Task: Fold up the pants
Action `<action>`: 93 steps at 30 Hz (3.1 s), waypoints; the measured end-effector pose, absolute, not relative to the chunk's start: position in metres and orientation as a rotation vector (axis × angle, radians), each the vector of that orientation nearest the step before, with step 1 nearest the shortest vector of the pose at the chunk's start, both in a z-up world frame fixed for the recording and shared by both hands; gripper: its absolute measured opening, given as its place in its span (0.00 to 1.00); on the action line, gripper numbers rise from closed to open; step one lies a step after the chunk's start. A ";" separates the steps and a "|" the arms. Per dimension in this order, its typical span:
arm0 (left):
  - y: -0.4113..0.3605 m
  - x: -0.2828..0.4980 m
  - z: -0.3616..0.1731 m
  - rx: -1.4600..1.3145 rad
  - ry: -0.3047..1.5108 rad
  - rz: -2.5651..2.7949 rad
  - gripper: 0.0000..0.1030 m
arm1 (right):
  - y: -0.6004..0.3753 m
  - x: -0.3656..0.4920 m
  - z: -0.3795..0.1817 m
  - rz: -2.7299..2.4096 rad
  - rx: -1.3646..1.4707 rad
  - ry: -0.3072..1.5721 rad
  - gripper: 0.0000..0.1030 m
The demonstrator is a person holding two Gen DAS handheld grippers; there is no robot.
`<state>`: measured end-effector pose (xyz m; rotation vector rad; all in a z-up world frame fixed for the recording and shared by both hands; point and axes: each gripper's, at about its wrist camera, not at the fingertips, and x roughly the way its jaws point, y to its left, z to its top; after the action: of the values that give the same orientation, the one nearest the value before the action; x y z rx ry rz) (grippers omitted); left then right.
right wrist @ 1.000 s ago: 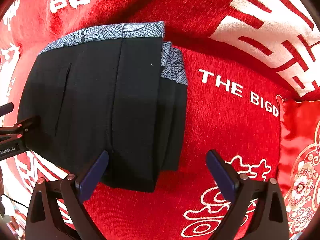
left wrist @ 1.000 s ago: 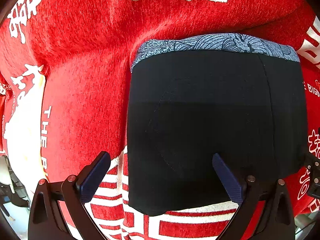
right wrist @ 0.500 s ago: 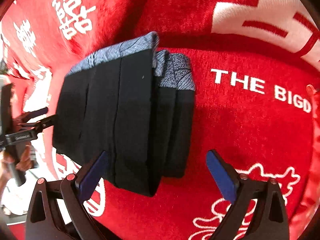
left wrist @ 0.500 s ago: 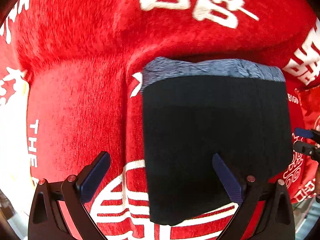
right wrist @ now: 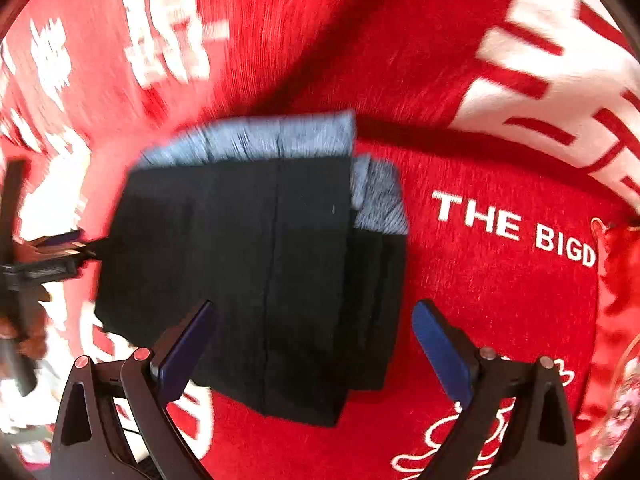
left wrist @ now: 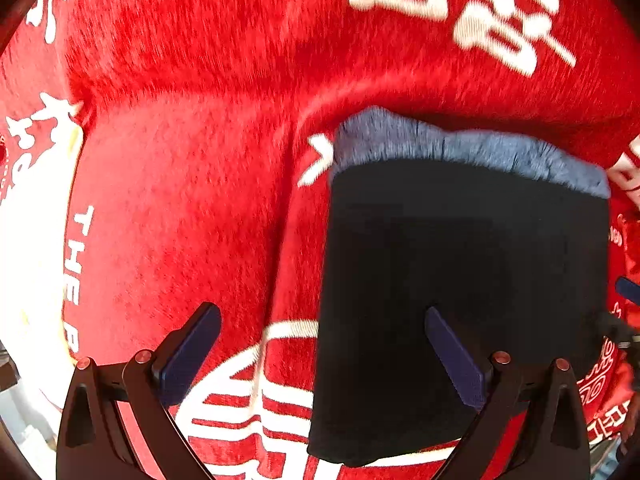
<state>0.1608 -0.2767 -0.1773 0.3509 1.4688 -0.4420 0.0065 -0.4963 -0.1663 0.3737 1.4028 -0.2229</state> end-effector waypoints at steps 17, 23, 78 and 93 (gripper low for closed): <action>-0.261 0.182 -0.164 0.334 1.471 -0.544 0.99 | -0.526 -0.010 -0.182 -0.059 0.570 1.438 1.00; -0.249 0.211 -0.184 0.269 1.520 -0.644 0.99 | -0.575 -0.015 -0.204 0.098 0.843 1.344 1.00; -0.242 0.079 -0.146 0.330 1.390 -0.591 0.76 | -0.523 -0.130 -0.172 0.021 0.958 1.363 0.66; -0.259 0.038 -0.162 0.491 1.282 -0.562 0.92 | -0.451 -0.112 -0.157 -0.239 0.677 1.382 0.57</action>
<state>0.0380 -0.2586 -0.1618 0.4907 1.2824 -0.5617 -0.1119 -0.4514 -0.1574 0.6767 1.3823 -0.2387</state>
